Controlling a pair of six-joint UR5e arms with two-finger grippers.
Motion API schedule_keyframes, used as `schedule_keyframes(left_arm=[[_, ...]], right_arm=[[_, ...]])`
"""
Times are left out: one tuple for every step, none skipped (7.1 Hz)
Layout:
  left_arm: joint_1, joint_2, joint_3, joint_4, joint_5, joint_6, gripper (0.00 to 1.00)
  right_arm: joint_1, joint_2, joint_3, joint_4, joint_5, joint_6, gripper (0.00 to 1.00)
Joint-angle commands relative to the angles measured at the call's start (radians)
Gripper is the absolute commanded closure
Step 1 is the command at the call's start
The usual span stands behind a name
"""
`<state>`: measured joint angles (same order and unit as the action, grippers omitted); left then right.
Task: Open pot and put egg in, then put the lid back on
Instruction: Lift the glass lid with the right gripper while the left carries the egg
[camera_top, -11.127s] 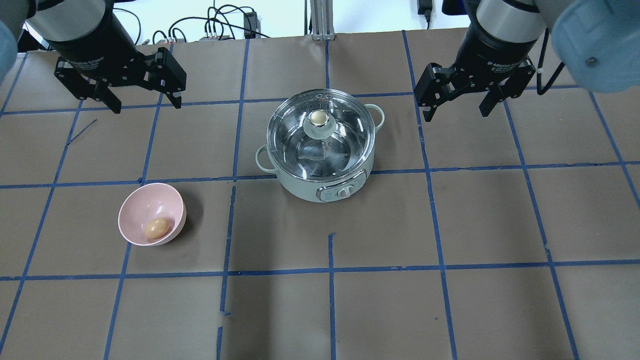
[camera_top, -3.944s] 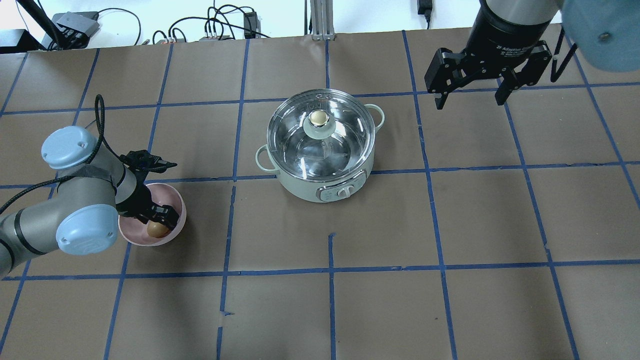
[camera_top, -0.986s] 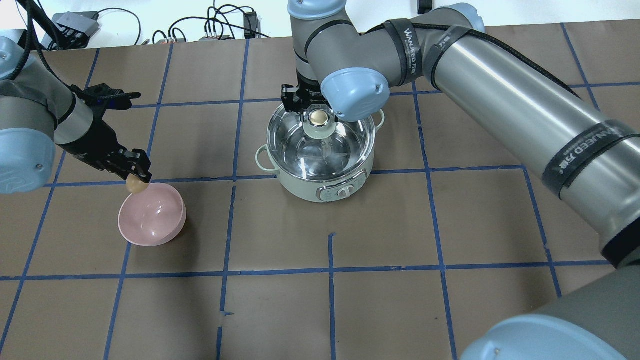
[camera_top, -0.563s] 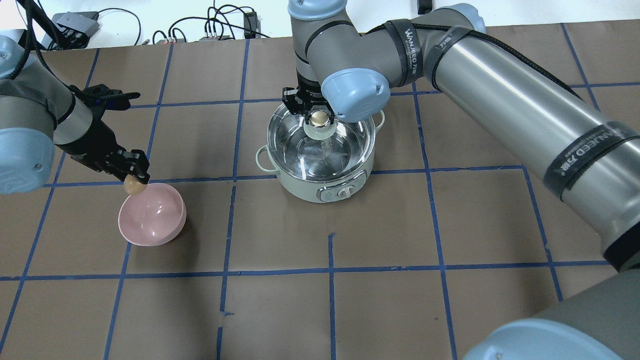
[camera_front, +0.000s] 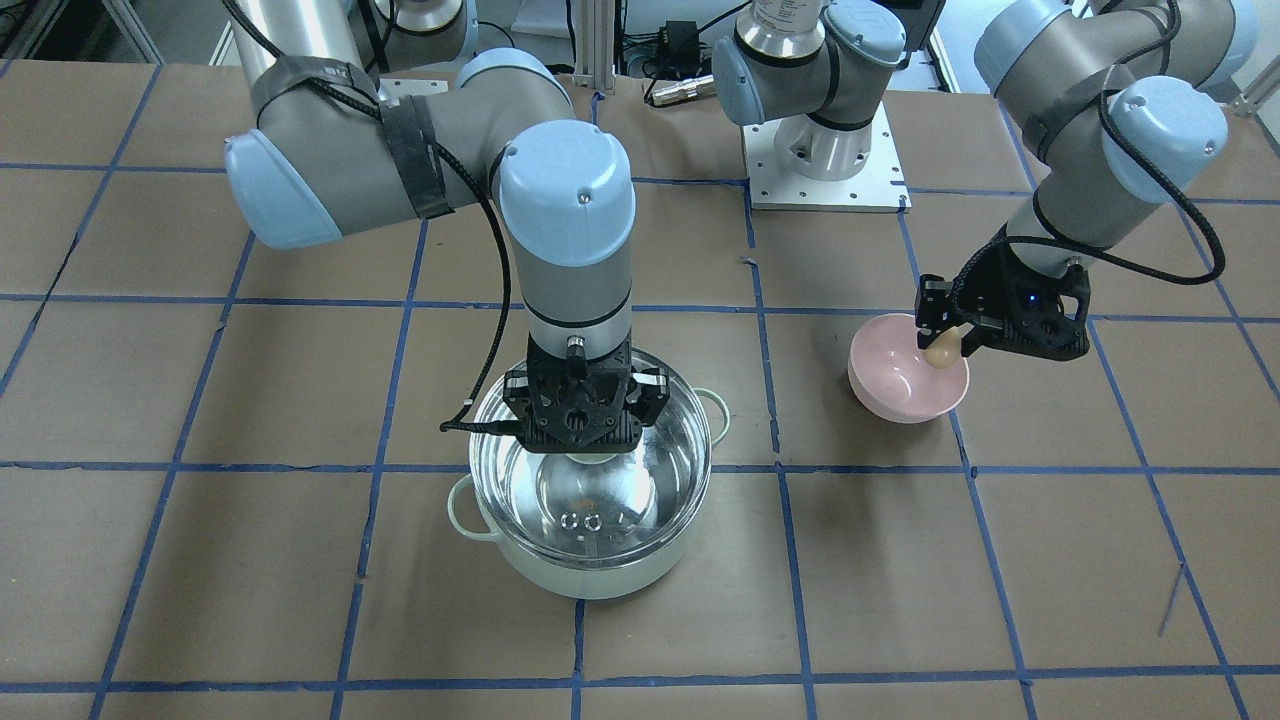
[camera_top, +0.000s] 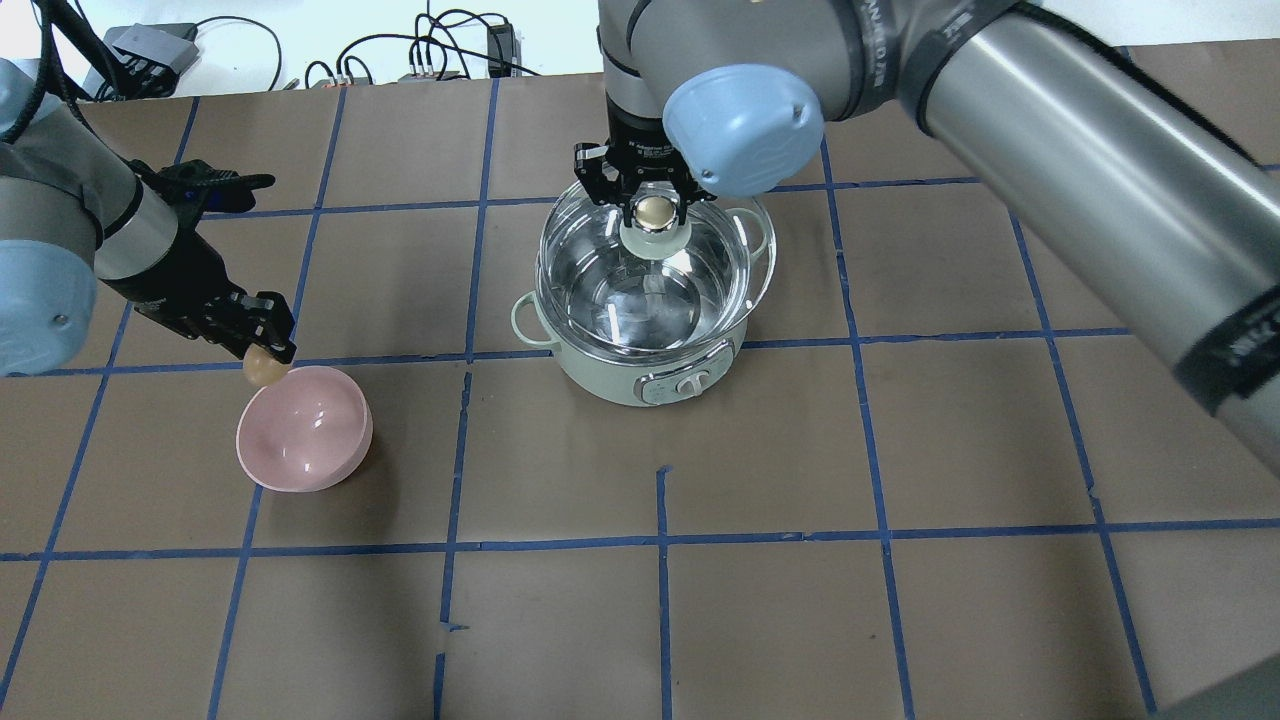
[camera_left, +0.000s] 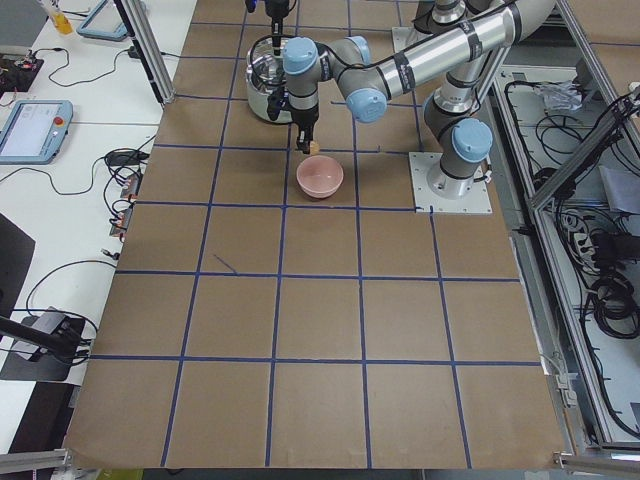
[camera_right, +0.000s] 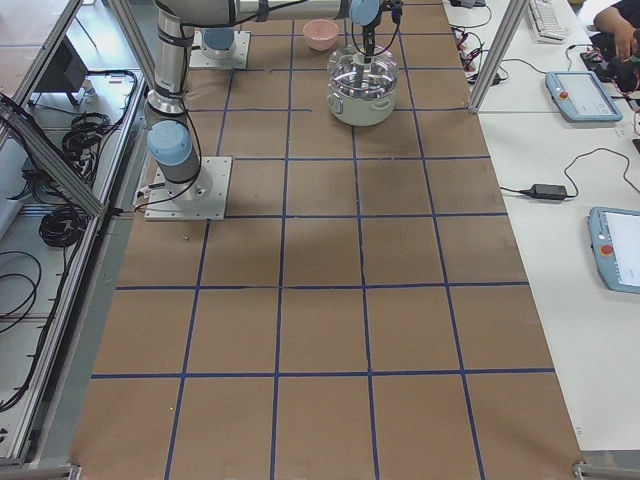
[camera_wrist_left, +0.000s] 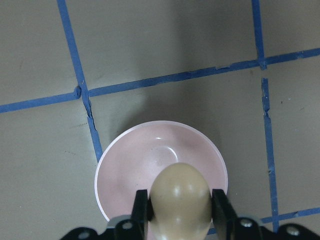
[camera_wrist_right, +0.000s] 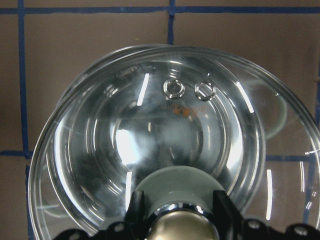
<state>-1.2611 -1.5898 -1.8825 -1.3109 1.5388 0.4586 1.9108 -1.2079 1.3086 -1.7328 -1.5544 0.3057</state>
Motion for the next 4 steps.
schedule_keyframes(left_arm=[[-0.126,-0.019,0.051,-0.021,-0.025,-0.207,0.84],[-0.220,-0.059,0.075,0.008,-0.025,-0.312,0.84],[-0.313,-0.102,0.117,0.065,-0.026,-0.450,0.84],[-0.377,-0.171,0.193,0.088,-0.049,-0.541,0.84]], right_arm=[[-0.146,-0.181,0.017,0.245,0.003,-0.179,0.70],[-0.227,-0.256,0.071,0.293,-0.001,-0.274,0.73],[-0.283,-0.310,0.136,0.288,0.005,-0.345,0.78],[-0.312,-0.323,0.165,0.285,-0.004,-0.426,0.79]])
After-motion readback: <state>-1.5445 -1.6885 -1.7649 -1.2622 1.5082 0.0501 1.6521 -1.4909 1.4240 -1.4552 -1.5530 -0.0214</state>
